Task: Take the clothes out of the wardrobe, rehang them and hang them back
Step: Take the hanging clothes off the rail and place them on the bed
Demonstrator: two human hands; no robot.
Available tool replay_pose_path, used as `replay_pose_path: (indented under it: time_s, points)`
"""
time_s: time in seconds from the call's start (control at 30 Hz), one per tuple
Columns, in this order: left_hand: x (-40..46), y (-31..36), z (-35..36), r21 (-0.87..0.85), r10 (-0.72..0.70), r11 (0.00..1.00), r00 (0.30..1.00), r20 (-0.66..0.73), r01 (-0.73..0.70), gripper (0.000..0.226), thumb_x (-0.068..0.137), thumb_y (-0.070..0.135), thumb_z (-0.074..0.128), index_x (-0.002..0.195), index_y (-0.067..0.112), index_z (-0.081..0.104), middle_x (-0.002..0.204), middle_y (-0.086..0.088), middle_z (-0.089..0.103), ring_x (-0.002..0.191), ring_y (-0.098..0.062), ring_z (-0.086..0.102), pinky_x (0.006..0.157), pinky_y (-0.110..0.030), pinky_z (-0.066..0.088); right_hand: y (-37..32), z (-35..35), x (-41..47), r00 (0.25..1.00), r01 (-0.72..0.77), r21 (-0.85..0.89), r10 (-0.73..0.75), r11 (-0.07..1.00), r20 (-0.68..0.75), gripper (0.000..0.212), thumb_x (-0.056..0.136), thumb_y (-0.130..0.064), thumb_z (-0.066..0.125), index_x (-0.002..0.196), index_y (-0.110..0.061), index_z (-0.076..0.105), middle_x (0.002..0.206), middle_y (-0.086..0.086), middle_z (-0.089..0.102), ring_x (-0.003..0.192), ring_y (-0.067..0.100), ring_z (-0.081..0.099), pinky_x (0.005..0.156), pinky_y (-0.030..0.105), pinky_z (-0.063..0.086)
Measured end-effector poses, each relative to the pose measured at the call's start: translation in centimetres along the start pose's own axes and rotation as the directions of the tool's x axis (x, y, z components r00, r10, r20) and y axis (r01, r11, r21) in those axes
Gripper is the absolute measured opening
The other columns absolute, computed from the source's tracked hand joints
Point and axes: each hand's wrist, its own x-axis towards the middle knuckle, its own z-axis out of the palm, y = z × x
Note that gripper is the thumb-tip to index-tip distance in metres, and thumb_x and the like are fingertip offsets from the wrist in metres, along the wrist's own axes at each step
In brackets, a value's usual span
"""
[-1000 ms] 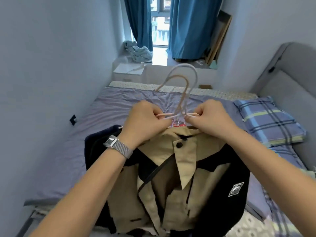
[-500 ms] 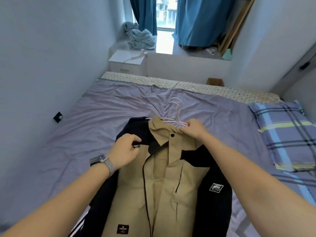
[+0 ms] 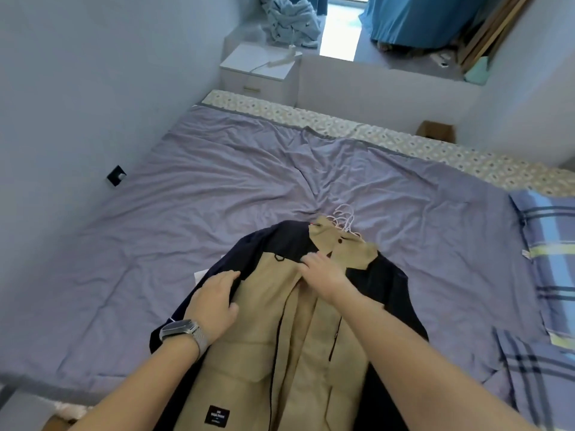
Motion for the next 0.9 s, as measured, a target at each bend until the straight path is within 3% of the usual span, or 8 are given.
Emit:
replay_pose_path:
  time_s: [0.07,0.1,0.17,0.23,0.47,0.63,0.77,0.9]
  points:
    - [-1.3,-0.4,0.0,0.019,-0.016,1.000,1.000,0.022,0.016,0.069,0.078,0.001,0.051,0.143,0.018,0.036,0.150,0.000,0.034,0.139,-0.015,0.030,0.114,-0.028,0.024,-4.0,0.7,-1.1,0.995,0.103,0.129,-0.100,0.986,-0.029,0.050,0.091,-0.003,0.049,0.139,-0.009,0.039,0.147,0.012,0.036,0.137,0.030,0.029,0.117,0.040,0.019]
    - [-2.0,-0.9,-0.1,0.018,-0.033,0.999,0.999,0.031,0.032,0.072,0.076,-0.002,0.048,0.143,0.019,0.034,0.151,0.001,0.031,0.140,-0.014,0.027,0.115,-0.027,0.023,-6.0,1.4,-1.8,0.998,0.049,0.275,-0.040,0.960,-0.039,0.056,0.091,-0.001,0.049,0.144,-0.010,0.033,0.151,0.010,0.031,0.141,0.027,0.025,0.118,0.038,0.018]
    - [-3.9,-1.9,-0.6,0.000,-0.083,0.997,0.996,0.028,0.083,0.076,0.074,-0.006,0.046,0.143,0.021,0.034,0.152,0.001,0.031,0.139,-0.014,0.029,0.114,-0.030,0.027,-9.5,2.5,-3.8,0.984,-0.150,0.611,0.178,0.777,0.016,0.066,0.093,-0.002,0.047,0.151,-0.014,0.018,0.158,0.005,0.019,0.145,0.020,0.018,0.119,0.031,0.017]
    - [-6.1,-3.0,-1.4,0.000,-0.146,0.989,0.989,0.004,0.146,0.077,0.073,-0.002,0.049,0.145,0.021,0.031,0.151,0.000,0.031,0.135,-0.017,0.036,0.109,-0.033,0.035,-11.9,2.9,-5.8,0.959,-0.239,0.722,0.276,0.649,0.070,0.070,0.094,-0.009,0.048,0.153,-0.014,0.012,0.159,0.003,0.014,0.146,0.018,0.016,0.117,0.027,0.015]
    - [-18.4,-7.6,-4.4,0.012,-0.326,0.945,0.944,-0.051,0.326,0.080,0.081,0.013,0.053,0.150,0.017,0.012,0.157,-0.002,0.014,0.143,-0.015,0.019,0.115,-0.031,0.024,-18.4,-2.1,-9.5,0.997,-0.023,0.397,0.048,0.917,-0.053,0.076,0.088,-0.028,0.061,0.149,-0.011,0.020,0.152,0.008,0.028,0.140,0.024,0.026,0.118,0.032,0.020]
    - [-33.6,-11.1,-5.4,-0.054,-0.466,0.884,0.865,-0.184,0.465,0.077,0.085,0.015,0.052,0.150,0.018,0.012,0.157,-0.001,0.013,0.143,-0.016,0.019,0.115,-0.031,0.024,-28.4,-6.6,-12.9,0.980,0.161,0.195,-0.133,0.968,-0.149,0.073,0.085,-0.031,0.060,0.147,-0.009,0.027,0.148,0.008,0.035,0.137,0.024,0.030,0.116,0.036,0.024]
    - [-50.4,-14.4,-4.6,-0.178,-0.643,0.763,0.702,-0.307,0.621,0.078,0.081,0.015,0.054,0.149,0.022,0.017,0.157,0.002,0.016,0.143,-0.015,0.021,0.112,-0.029,0.024,-41.7,-6.6,-18.7,0.893,0.438,0.032,-0.431,0.898,-0.128,0.070,0.084,-0.033,0.059,0.143,-0.011,0.030,0.142,0.008,0.040,0.130,0.026,0.037,0.111,0.033,0.028]
    - [-69.4,-15.4,-1.2,-0.352,-0.822,0.560,0.448,-0.352,0.750,0.077,0.081,0.015,0.054,0.149,0.023,0.018,0.156,0.002,0.019,0.141,-0.016,0.025,0.111,-0.028,0.028,-56.6,-4.1,-27.5,0.696,0.712,-0.036,-0.711,0.701,-0.094,0.069,0.083,-0.034,0.058,0.143,-0.014,0.031,0.144,0.007,0.040,0.132,0.025,0.037,0.110,0.033,0.028]
